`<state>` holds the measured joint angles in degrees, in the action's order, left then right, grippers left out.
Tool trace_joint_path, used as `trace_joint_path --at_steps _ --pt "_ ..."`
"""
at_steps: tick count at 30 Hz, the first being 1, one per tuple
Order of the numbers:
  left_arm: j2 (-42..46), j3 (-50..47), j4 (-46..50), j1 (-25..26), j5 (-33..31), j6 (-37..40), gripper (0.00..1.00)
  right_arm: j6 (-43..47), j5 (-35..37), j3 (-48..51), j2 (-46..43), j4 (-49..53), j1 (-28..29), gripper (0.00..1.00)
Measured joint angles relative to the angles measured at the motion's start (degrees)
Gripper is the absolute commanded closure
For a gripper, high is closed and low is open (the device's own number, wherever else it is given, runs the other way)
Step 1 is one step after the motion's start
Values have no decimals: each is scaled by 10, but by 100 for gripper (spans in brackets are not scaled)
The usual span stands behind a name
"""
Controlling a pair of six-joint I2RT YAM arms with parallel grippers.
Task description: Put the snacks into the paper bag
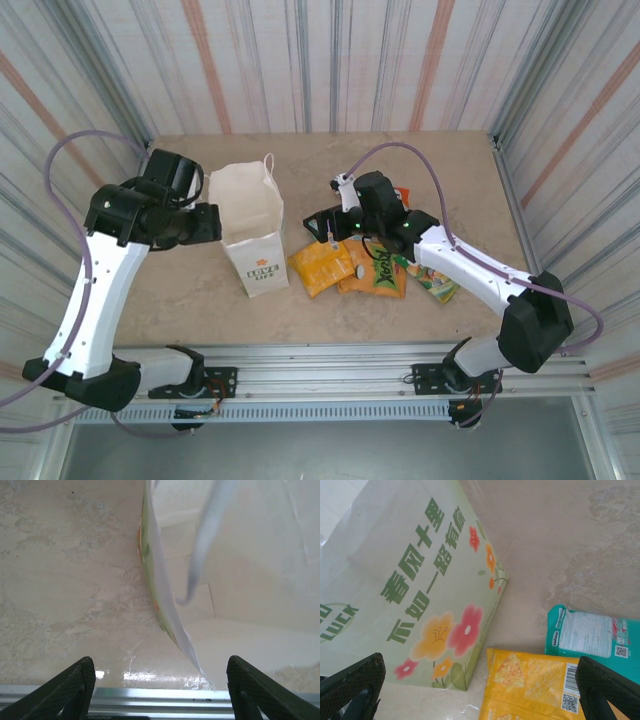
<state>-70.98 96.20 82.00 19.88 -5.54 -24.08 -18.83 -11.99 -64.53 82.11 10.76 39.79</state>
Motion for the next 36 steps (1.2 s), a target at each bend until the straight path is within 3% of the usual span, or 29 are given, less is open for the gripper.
trace_joint_path --at_steps 11,17,22,36 --pt "-52 -71 -118 -11 2 2 35 0 7 0 0 2 0 1" --pt "-78 -92 -146 -16 -24 5 59 0 7 0 0 2 0 1" --pt "-79 -101 -168 -17 -34 12 100 0 13 0 0 2 0 1" --pt "-72 -101 -193 -17 -33 53 100 -35 26 31 -30 25 -35 1"
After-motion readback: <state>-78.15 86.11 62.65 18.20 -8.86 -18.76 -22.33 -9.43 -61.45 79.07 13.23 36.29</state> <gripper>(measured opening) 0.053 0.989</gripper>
